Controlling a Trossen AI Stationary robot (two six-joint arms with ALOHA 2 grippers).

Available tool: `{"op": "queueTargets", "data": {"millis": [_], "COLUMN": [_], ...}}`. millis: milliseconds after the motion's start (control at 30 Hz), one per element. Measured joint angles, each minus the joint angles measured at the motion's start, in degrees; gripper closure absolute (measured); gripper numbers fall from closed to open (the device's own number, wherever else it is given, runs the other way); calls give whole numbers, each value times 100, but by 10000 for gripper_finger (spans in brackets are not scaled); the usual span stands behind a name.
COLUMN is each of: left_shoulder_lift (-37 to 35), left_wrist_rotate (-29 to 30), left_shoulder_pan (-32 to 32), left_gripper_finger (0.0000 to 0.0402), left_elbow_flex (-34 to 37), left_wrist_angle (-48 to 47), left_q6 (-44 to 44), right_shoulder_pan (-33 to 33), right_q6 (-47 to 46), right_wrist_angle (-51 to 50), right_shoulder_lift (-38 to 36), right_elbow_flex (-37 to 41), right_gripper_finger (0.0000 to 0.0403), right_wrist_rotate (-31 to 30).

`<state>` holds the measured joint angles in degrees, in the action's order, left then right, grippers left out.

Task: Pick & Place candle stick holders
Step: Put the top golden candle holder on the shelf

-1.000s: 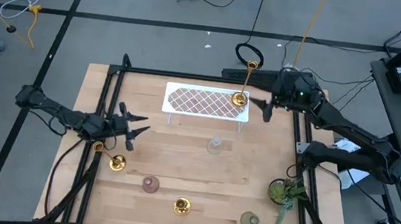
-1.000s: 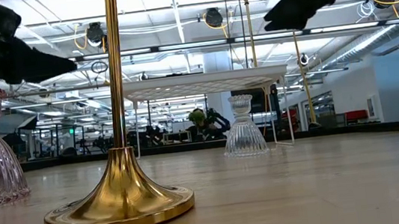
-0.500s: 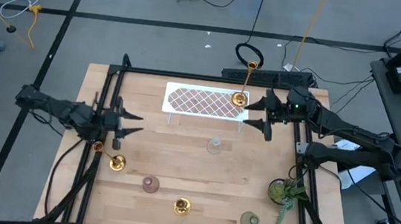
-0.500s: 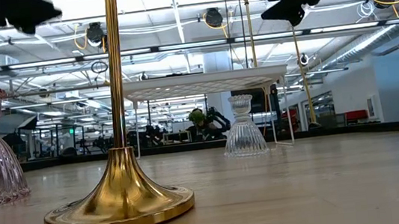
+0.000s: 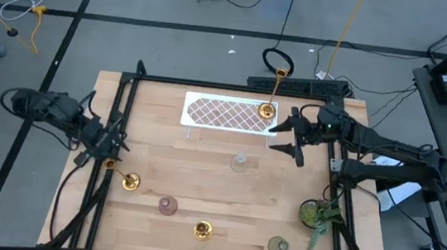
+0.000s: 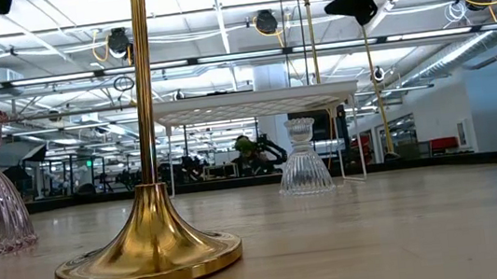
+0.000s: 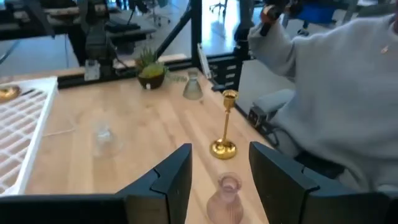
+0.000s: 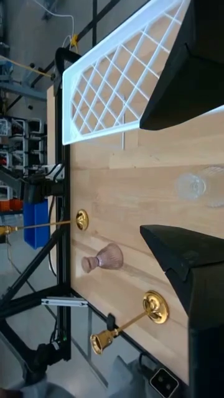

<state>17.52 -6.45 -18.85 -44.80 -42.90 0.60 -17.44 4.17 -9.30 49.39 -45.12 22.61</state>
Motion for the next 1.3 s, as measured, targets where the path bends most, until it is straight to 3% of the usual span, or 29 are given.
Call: {"op": "queueTargets", "data": {"millis": [133,300,567,767,900,1300], "left_shoulder_lift": [94,329,817,776,642,604], "left_wrist_rotate": [340,313,-589,-1152,-1091,-950], "left_shoulder_pan": [0,0,-10,-226,-397,-540], "left_gripper_finger": [235,235,201,182,186,222], "left_elbow_flex": [1,12,22,17,13,11], "left_wrist_angle": [-179,-293,-506,-1025,-1465,-1516], "left_q6": [22,71,-36,-237,-117,-44], "right_shoulder_pan": [98,223,389,569,678,876], "right_q6": [-1,-1,369,392,401,401], "right_wrist_angle": [-2,-11,-66,164,179,179], "right_shoulder_lift": [0,0,2,0,2,4], "right_elbow_flex": [0,0,0,2,2,2], "right_gripper_finger": [149,149,149,149,149,149], "right_wrist_rotate": [-2,0,0,0,0,0]}}
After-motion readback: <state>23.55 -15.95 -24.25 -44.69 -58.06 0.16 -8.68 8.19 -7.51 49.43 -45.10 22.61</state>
